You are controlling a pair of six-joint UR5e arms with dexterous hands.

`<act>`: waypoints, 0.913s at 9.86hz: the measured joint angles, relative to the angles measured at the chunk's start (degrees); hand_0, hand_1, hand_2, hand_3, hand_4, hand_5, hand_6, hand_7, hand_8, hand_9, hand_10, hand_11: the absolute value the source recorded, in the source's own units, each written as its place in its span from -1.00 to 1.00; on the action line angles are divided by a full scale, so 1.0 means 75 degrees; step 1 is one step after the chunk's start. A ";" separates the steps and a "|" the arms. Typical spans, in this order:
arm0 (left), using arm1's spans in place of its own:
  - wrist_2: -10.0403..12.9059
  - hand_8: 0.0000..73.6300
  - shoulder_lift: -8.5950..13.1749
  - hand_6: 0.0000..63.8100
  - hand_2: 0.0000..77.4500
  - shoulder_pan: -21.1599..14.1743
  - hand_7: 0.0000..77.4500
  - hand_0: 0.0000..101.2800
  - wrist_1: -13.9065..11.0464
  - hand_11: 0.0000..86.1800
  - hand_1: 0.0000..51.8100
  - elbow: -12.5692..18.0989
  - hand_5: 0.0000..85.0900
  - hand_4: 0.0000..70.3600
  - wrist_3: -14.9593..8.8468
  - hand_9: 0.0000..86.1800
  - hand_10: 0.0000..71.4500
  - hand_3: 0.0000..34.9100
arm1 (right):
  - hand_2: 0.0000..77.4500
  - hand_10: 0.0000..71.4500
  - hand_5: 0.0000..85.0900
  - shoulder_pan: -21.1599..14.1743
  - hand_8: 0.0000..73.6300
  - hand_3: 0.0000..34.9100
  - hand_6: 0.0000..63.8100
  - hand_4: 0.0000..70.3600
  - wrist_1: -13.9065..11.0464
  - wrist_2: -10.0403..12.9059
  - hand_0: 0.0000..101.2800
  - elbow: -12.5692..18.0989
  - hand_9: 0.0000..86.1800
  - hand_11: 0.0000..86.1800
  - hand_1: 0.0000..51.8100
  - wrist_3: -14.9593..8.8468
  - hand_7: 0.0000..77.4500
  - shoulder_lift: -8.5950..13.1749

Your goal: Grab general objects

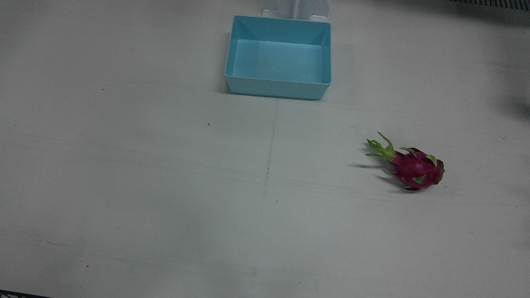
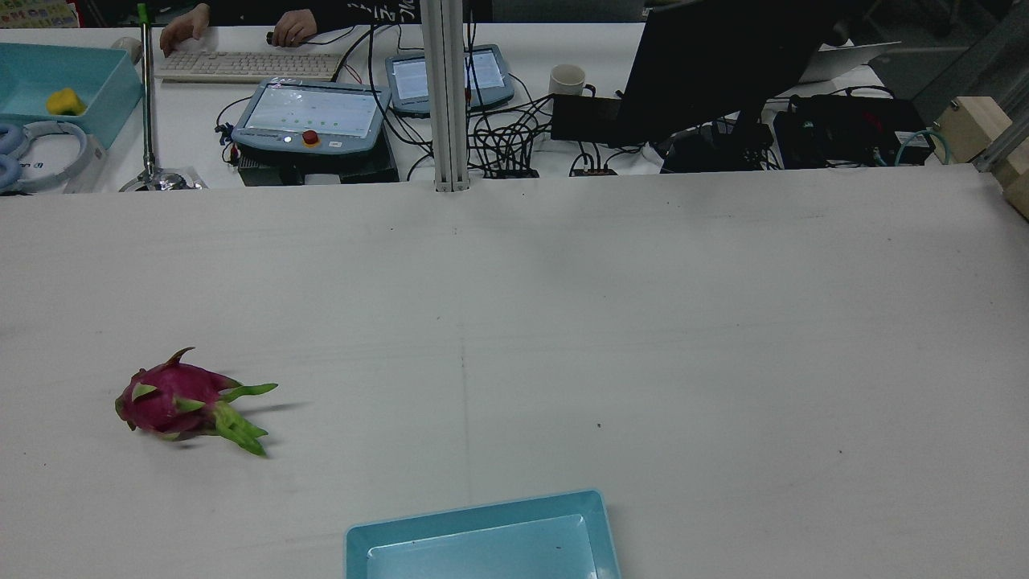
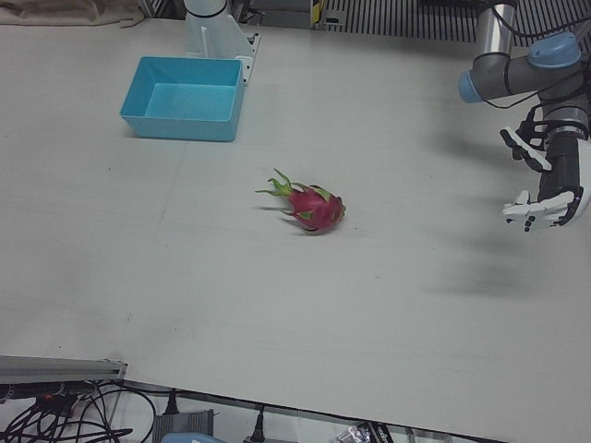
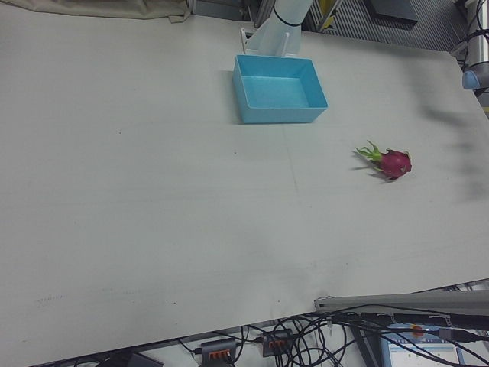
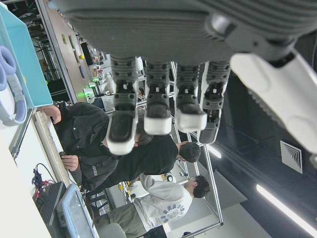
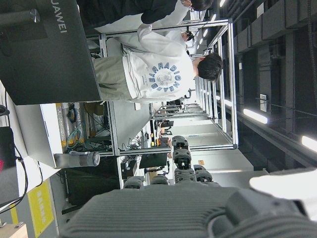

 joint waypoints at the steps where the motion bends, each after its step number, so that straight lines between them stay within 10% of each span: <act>1: 0.0212 0.70 0.0209 0.95 -0.99 -0.0023 0.31 0.13 -0.0122 -0.05 -1.00 -0.0238 -0.81 -0.15 0.0428 0.15 0.36 -1.00 | -0.96 -1.00 -0.97 0.0000 -1.00 -1.00 -1.00 -1.00 0.0000 0.0000 -1.00 0.0000 -0.99 -0.99 -0.79 0.0000 -1.00 0.0000; 4: 0.1232 0.32 0.0763 0.47 -0.97 -0.0162 -0.20 0.42 -0.0302 -0.52 -1.00 -0.1128 -0.94 -0.67 0.2012 -0.30 -0.21 -1.00 | -0.96 -1.00 -0.97 0.0000 -1.00 -1.00 -1.00 -1.00 0.0000 0.0000 -1.00 0.0000 -0.99 -0.99 -0.79 0.0000 -1.00 0.0000; 5: 0.1432 0.05 0.1097 0.20 -0.56 -0.0191 -0.46 0.58 -0.0319 -0.78 -1.00 -0.1567 -0.95 -0.94 0.2661 -0.58 -0.57 -1.00 | -0.96 -1.00 -0.97 0.0000 -1.00 -1.00 -1.00 -1.00 0.0000 0.0000 -1.00 0.0000 -0.99 -0.99 -0.79 0.0000 -1.00 0.0000; 6: 0.1625 -0.21 0.1367 -0.13 -0.56 -0.0204 -0.72 0.58 -0.0326 -0.94 -1.00 -0.1906 -0.95 -1.00 0.3233 -0.84 -0.94 -1.00 | -0.96 -1.00 -0.97 0.0000 -1.00 -1.00 -1.00 -1.00 0.0000 0.0000 -1.00 0.0000 -0.99 -0.99 -0.79 0.0000 -1.00 0.0000; 7: 0.1890 -0.94 0.1529 -0.95 0.03 -0.0205 -0.89 0.58 -0.0326 -0.97 -1.00 -0.2109 -0.95 -1.00 0.3775 -0.96 -0.97 -0.99 | -0.96 -1.00 -0.97 0.0000 -1.00 -1.00 -1.00 -1.00 0.0000 0.0000 -1.00 0.0000 -0.99 -0.99 -0.79 0.0000 -1.00 0.0000; 9: 0.2227 -0.96 0.1642 -0.97 -0.04 -0.0186 -0.89 0.58 -0.0215 -0.97 -1.00 -0.2252 -0.95 -1.00 0.4676 -0.97 -0.97 -0.64 | -0.96 -1.00 -0.97 0.0000 -1.00 -1.00 -1.00 -1.00 0.0000 0.0000 -1.00 0.0000 -0.99 -0.99 -0.79 0.0000 -1.00 0.0000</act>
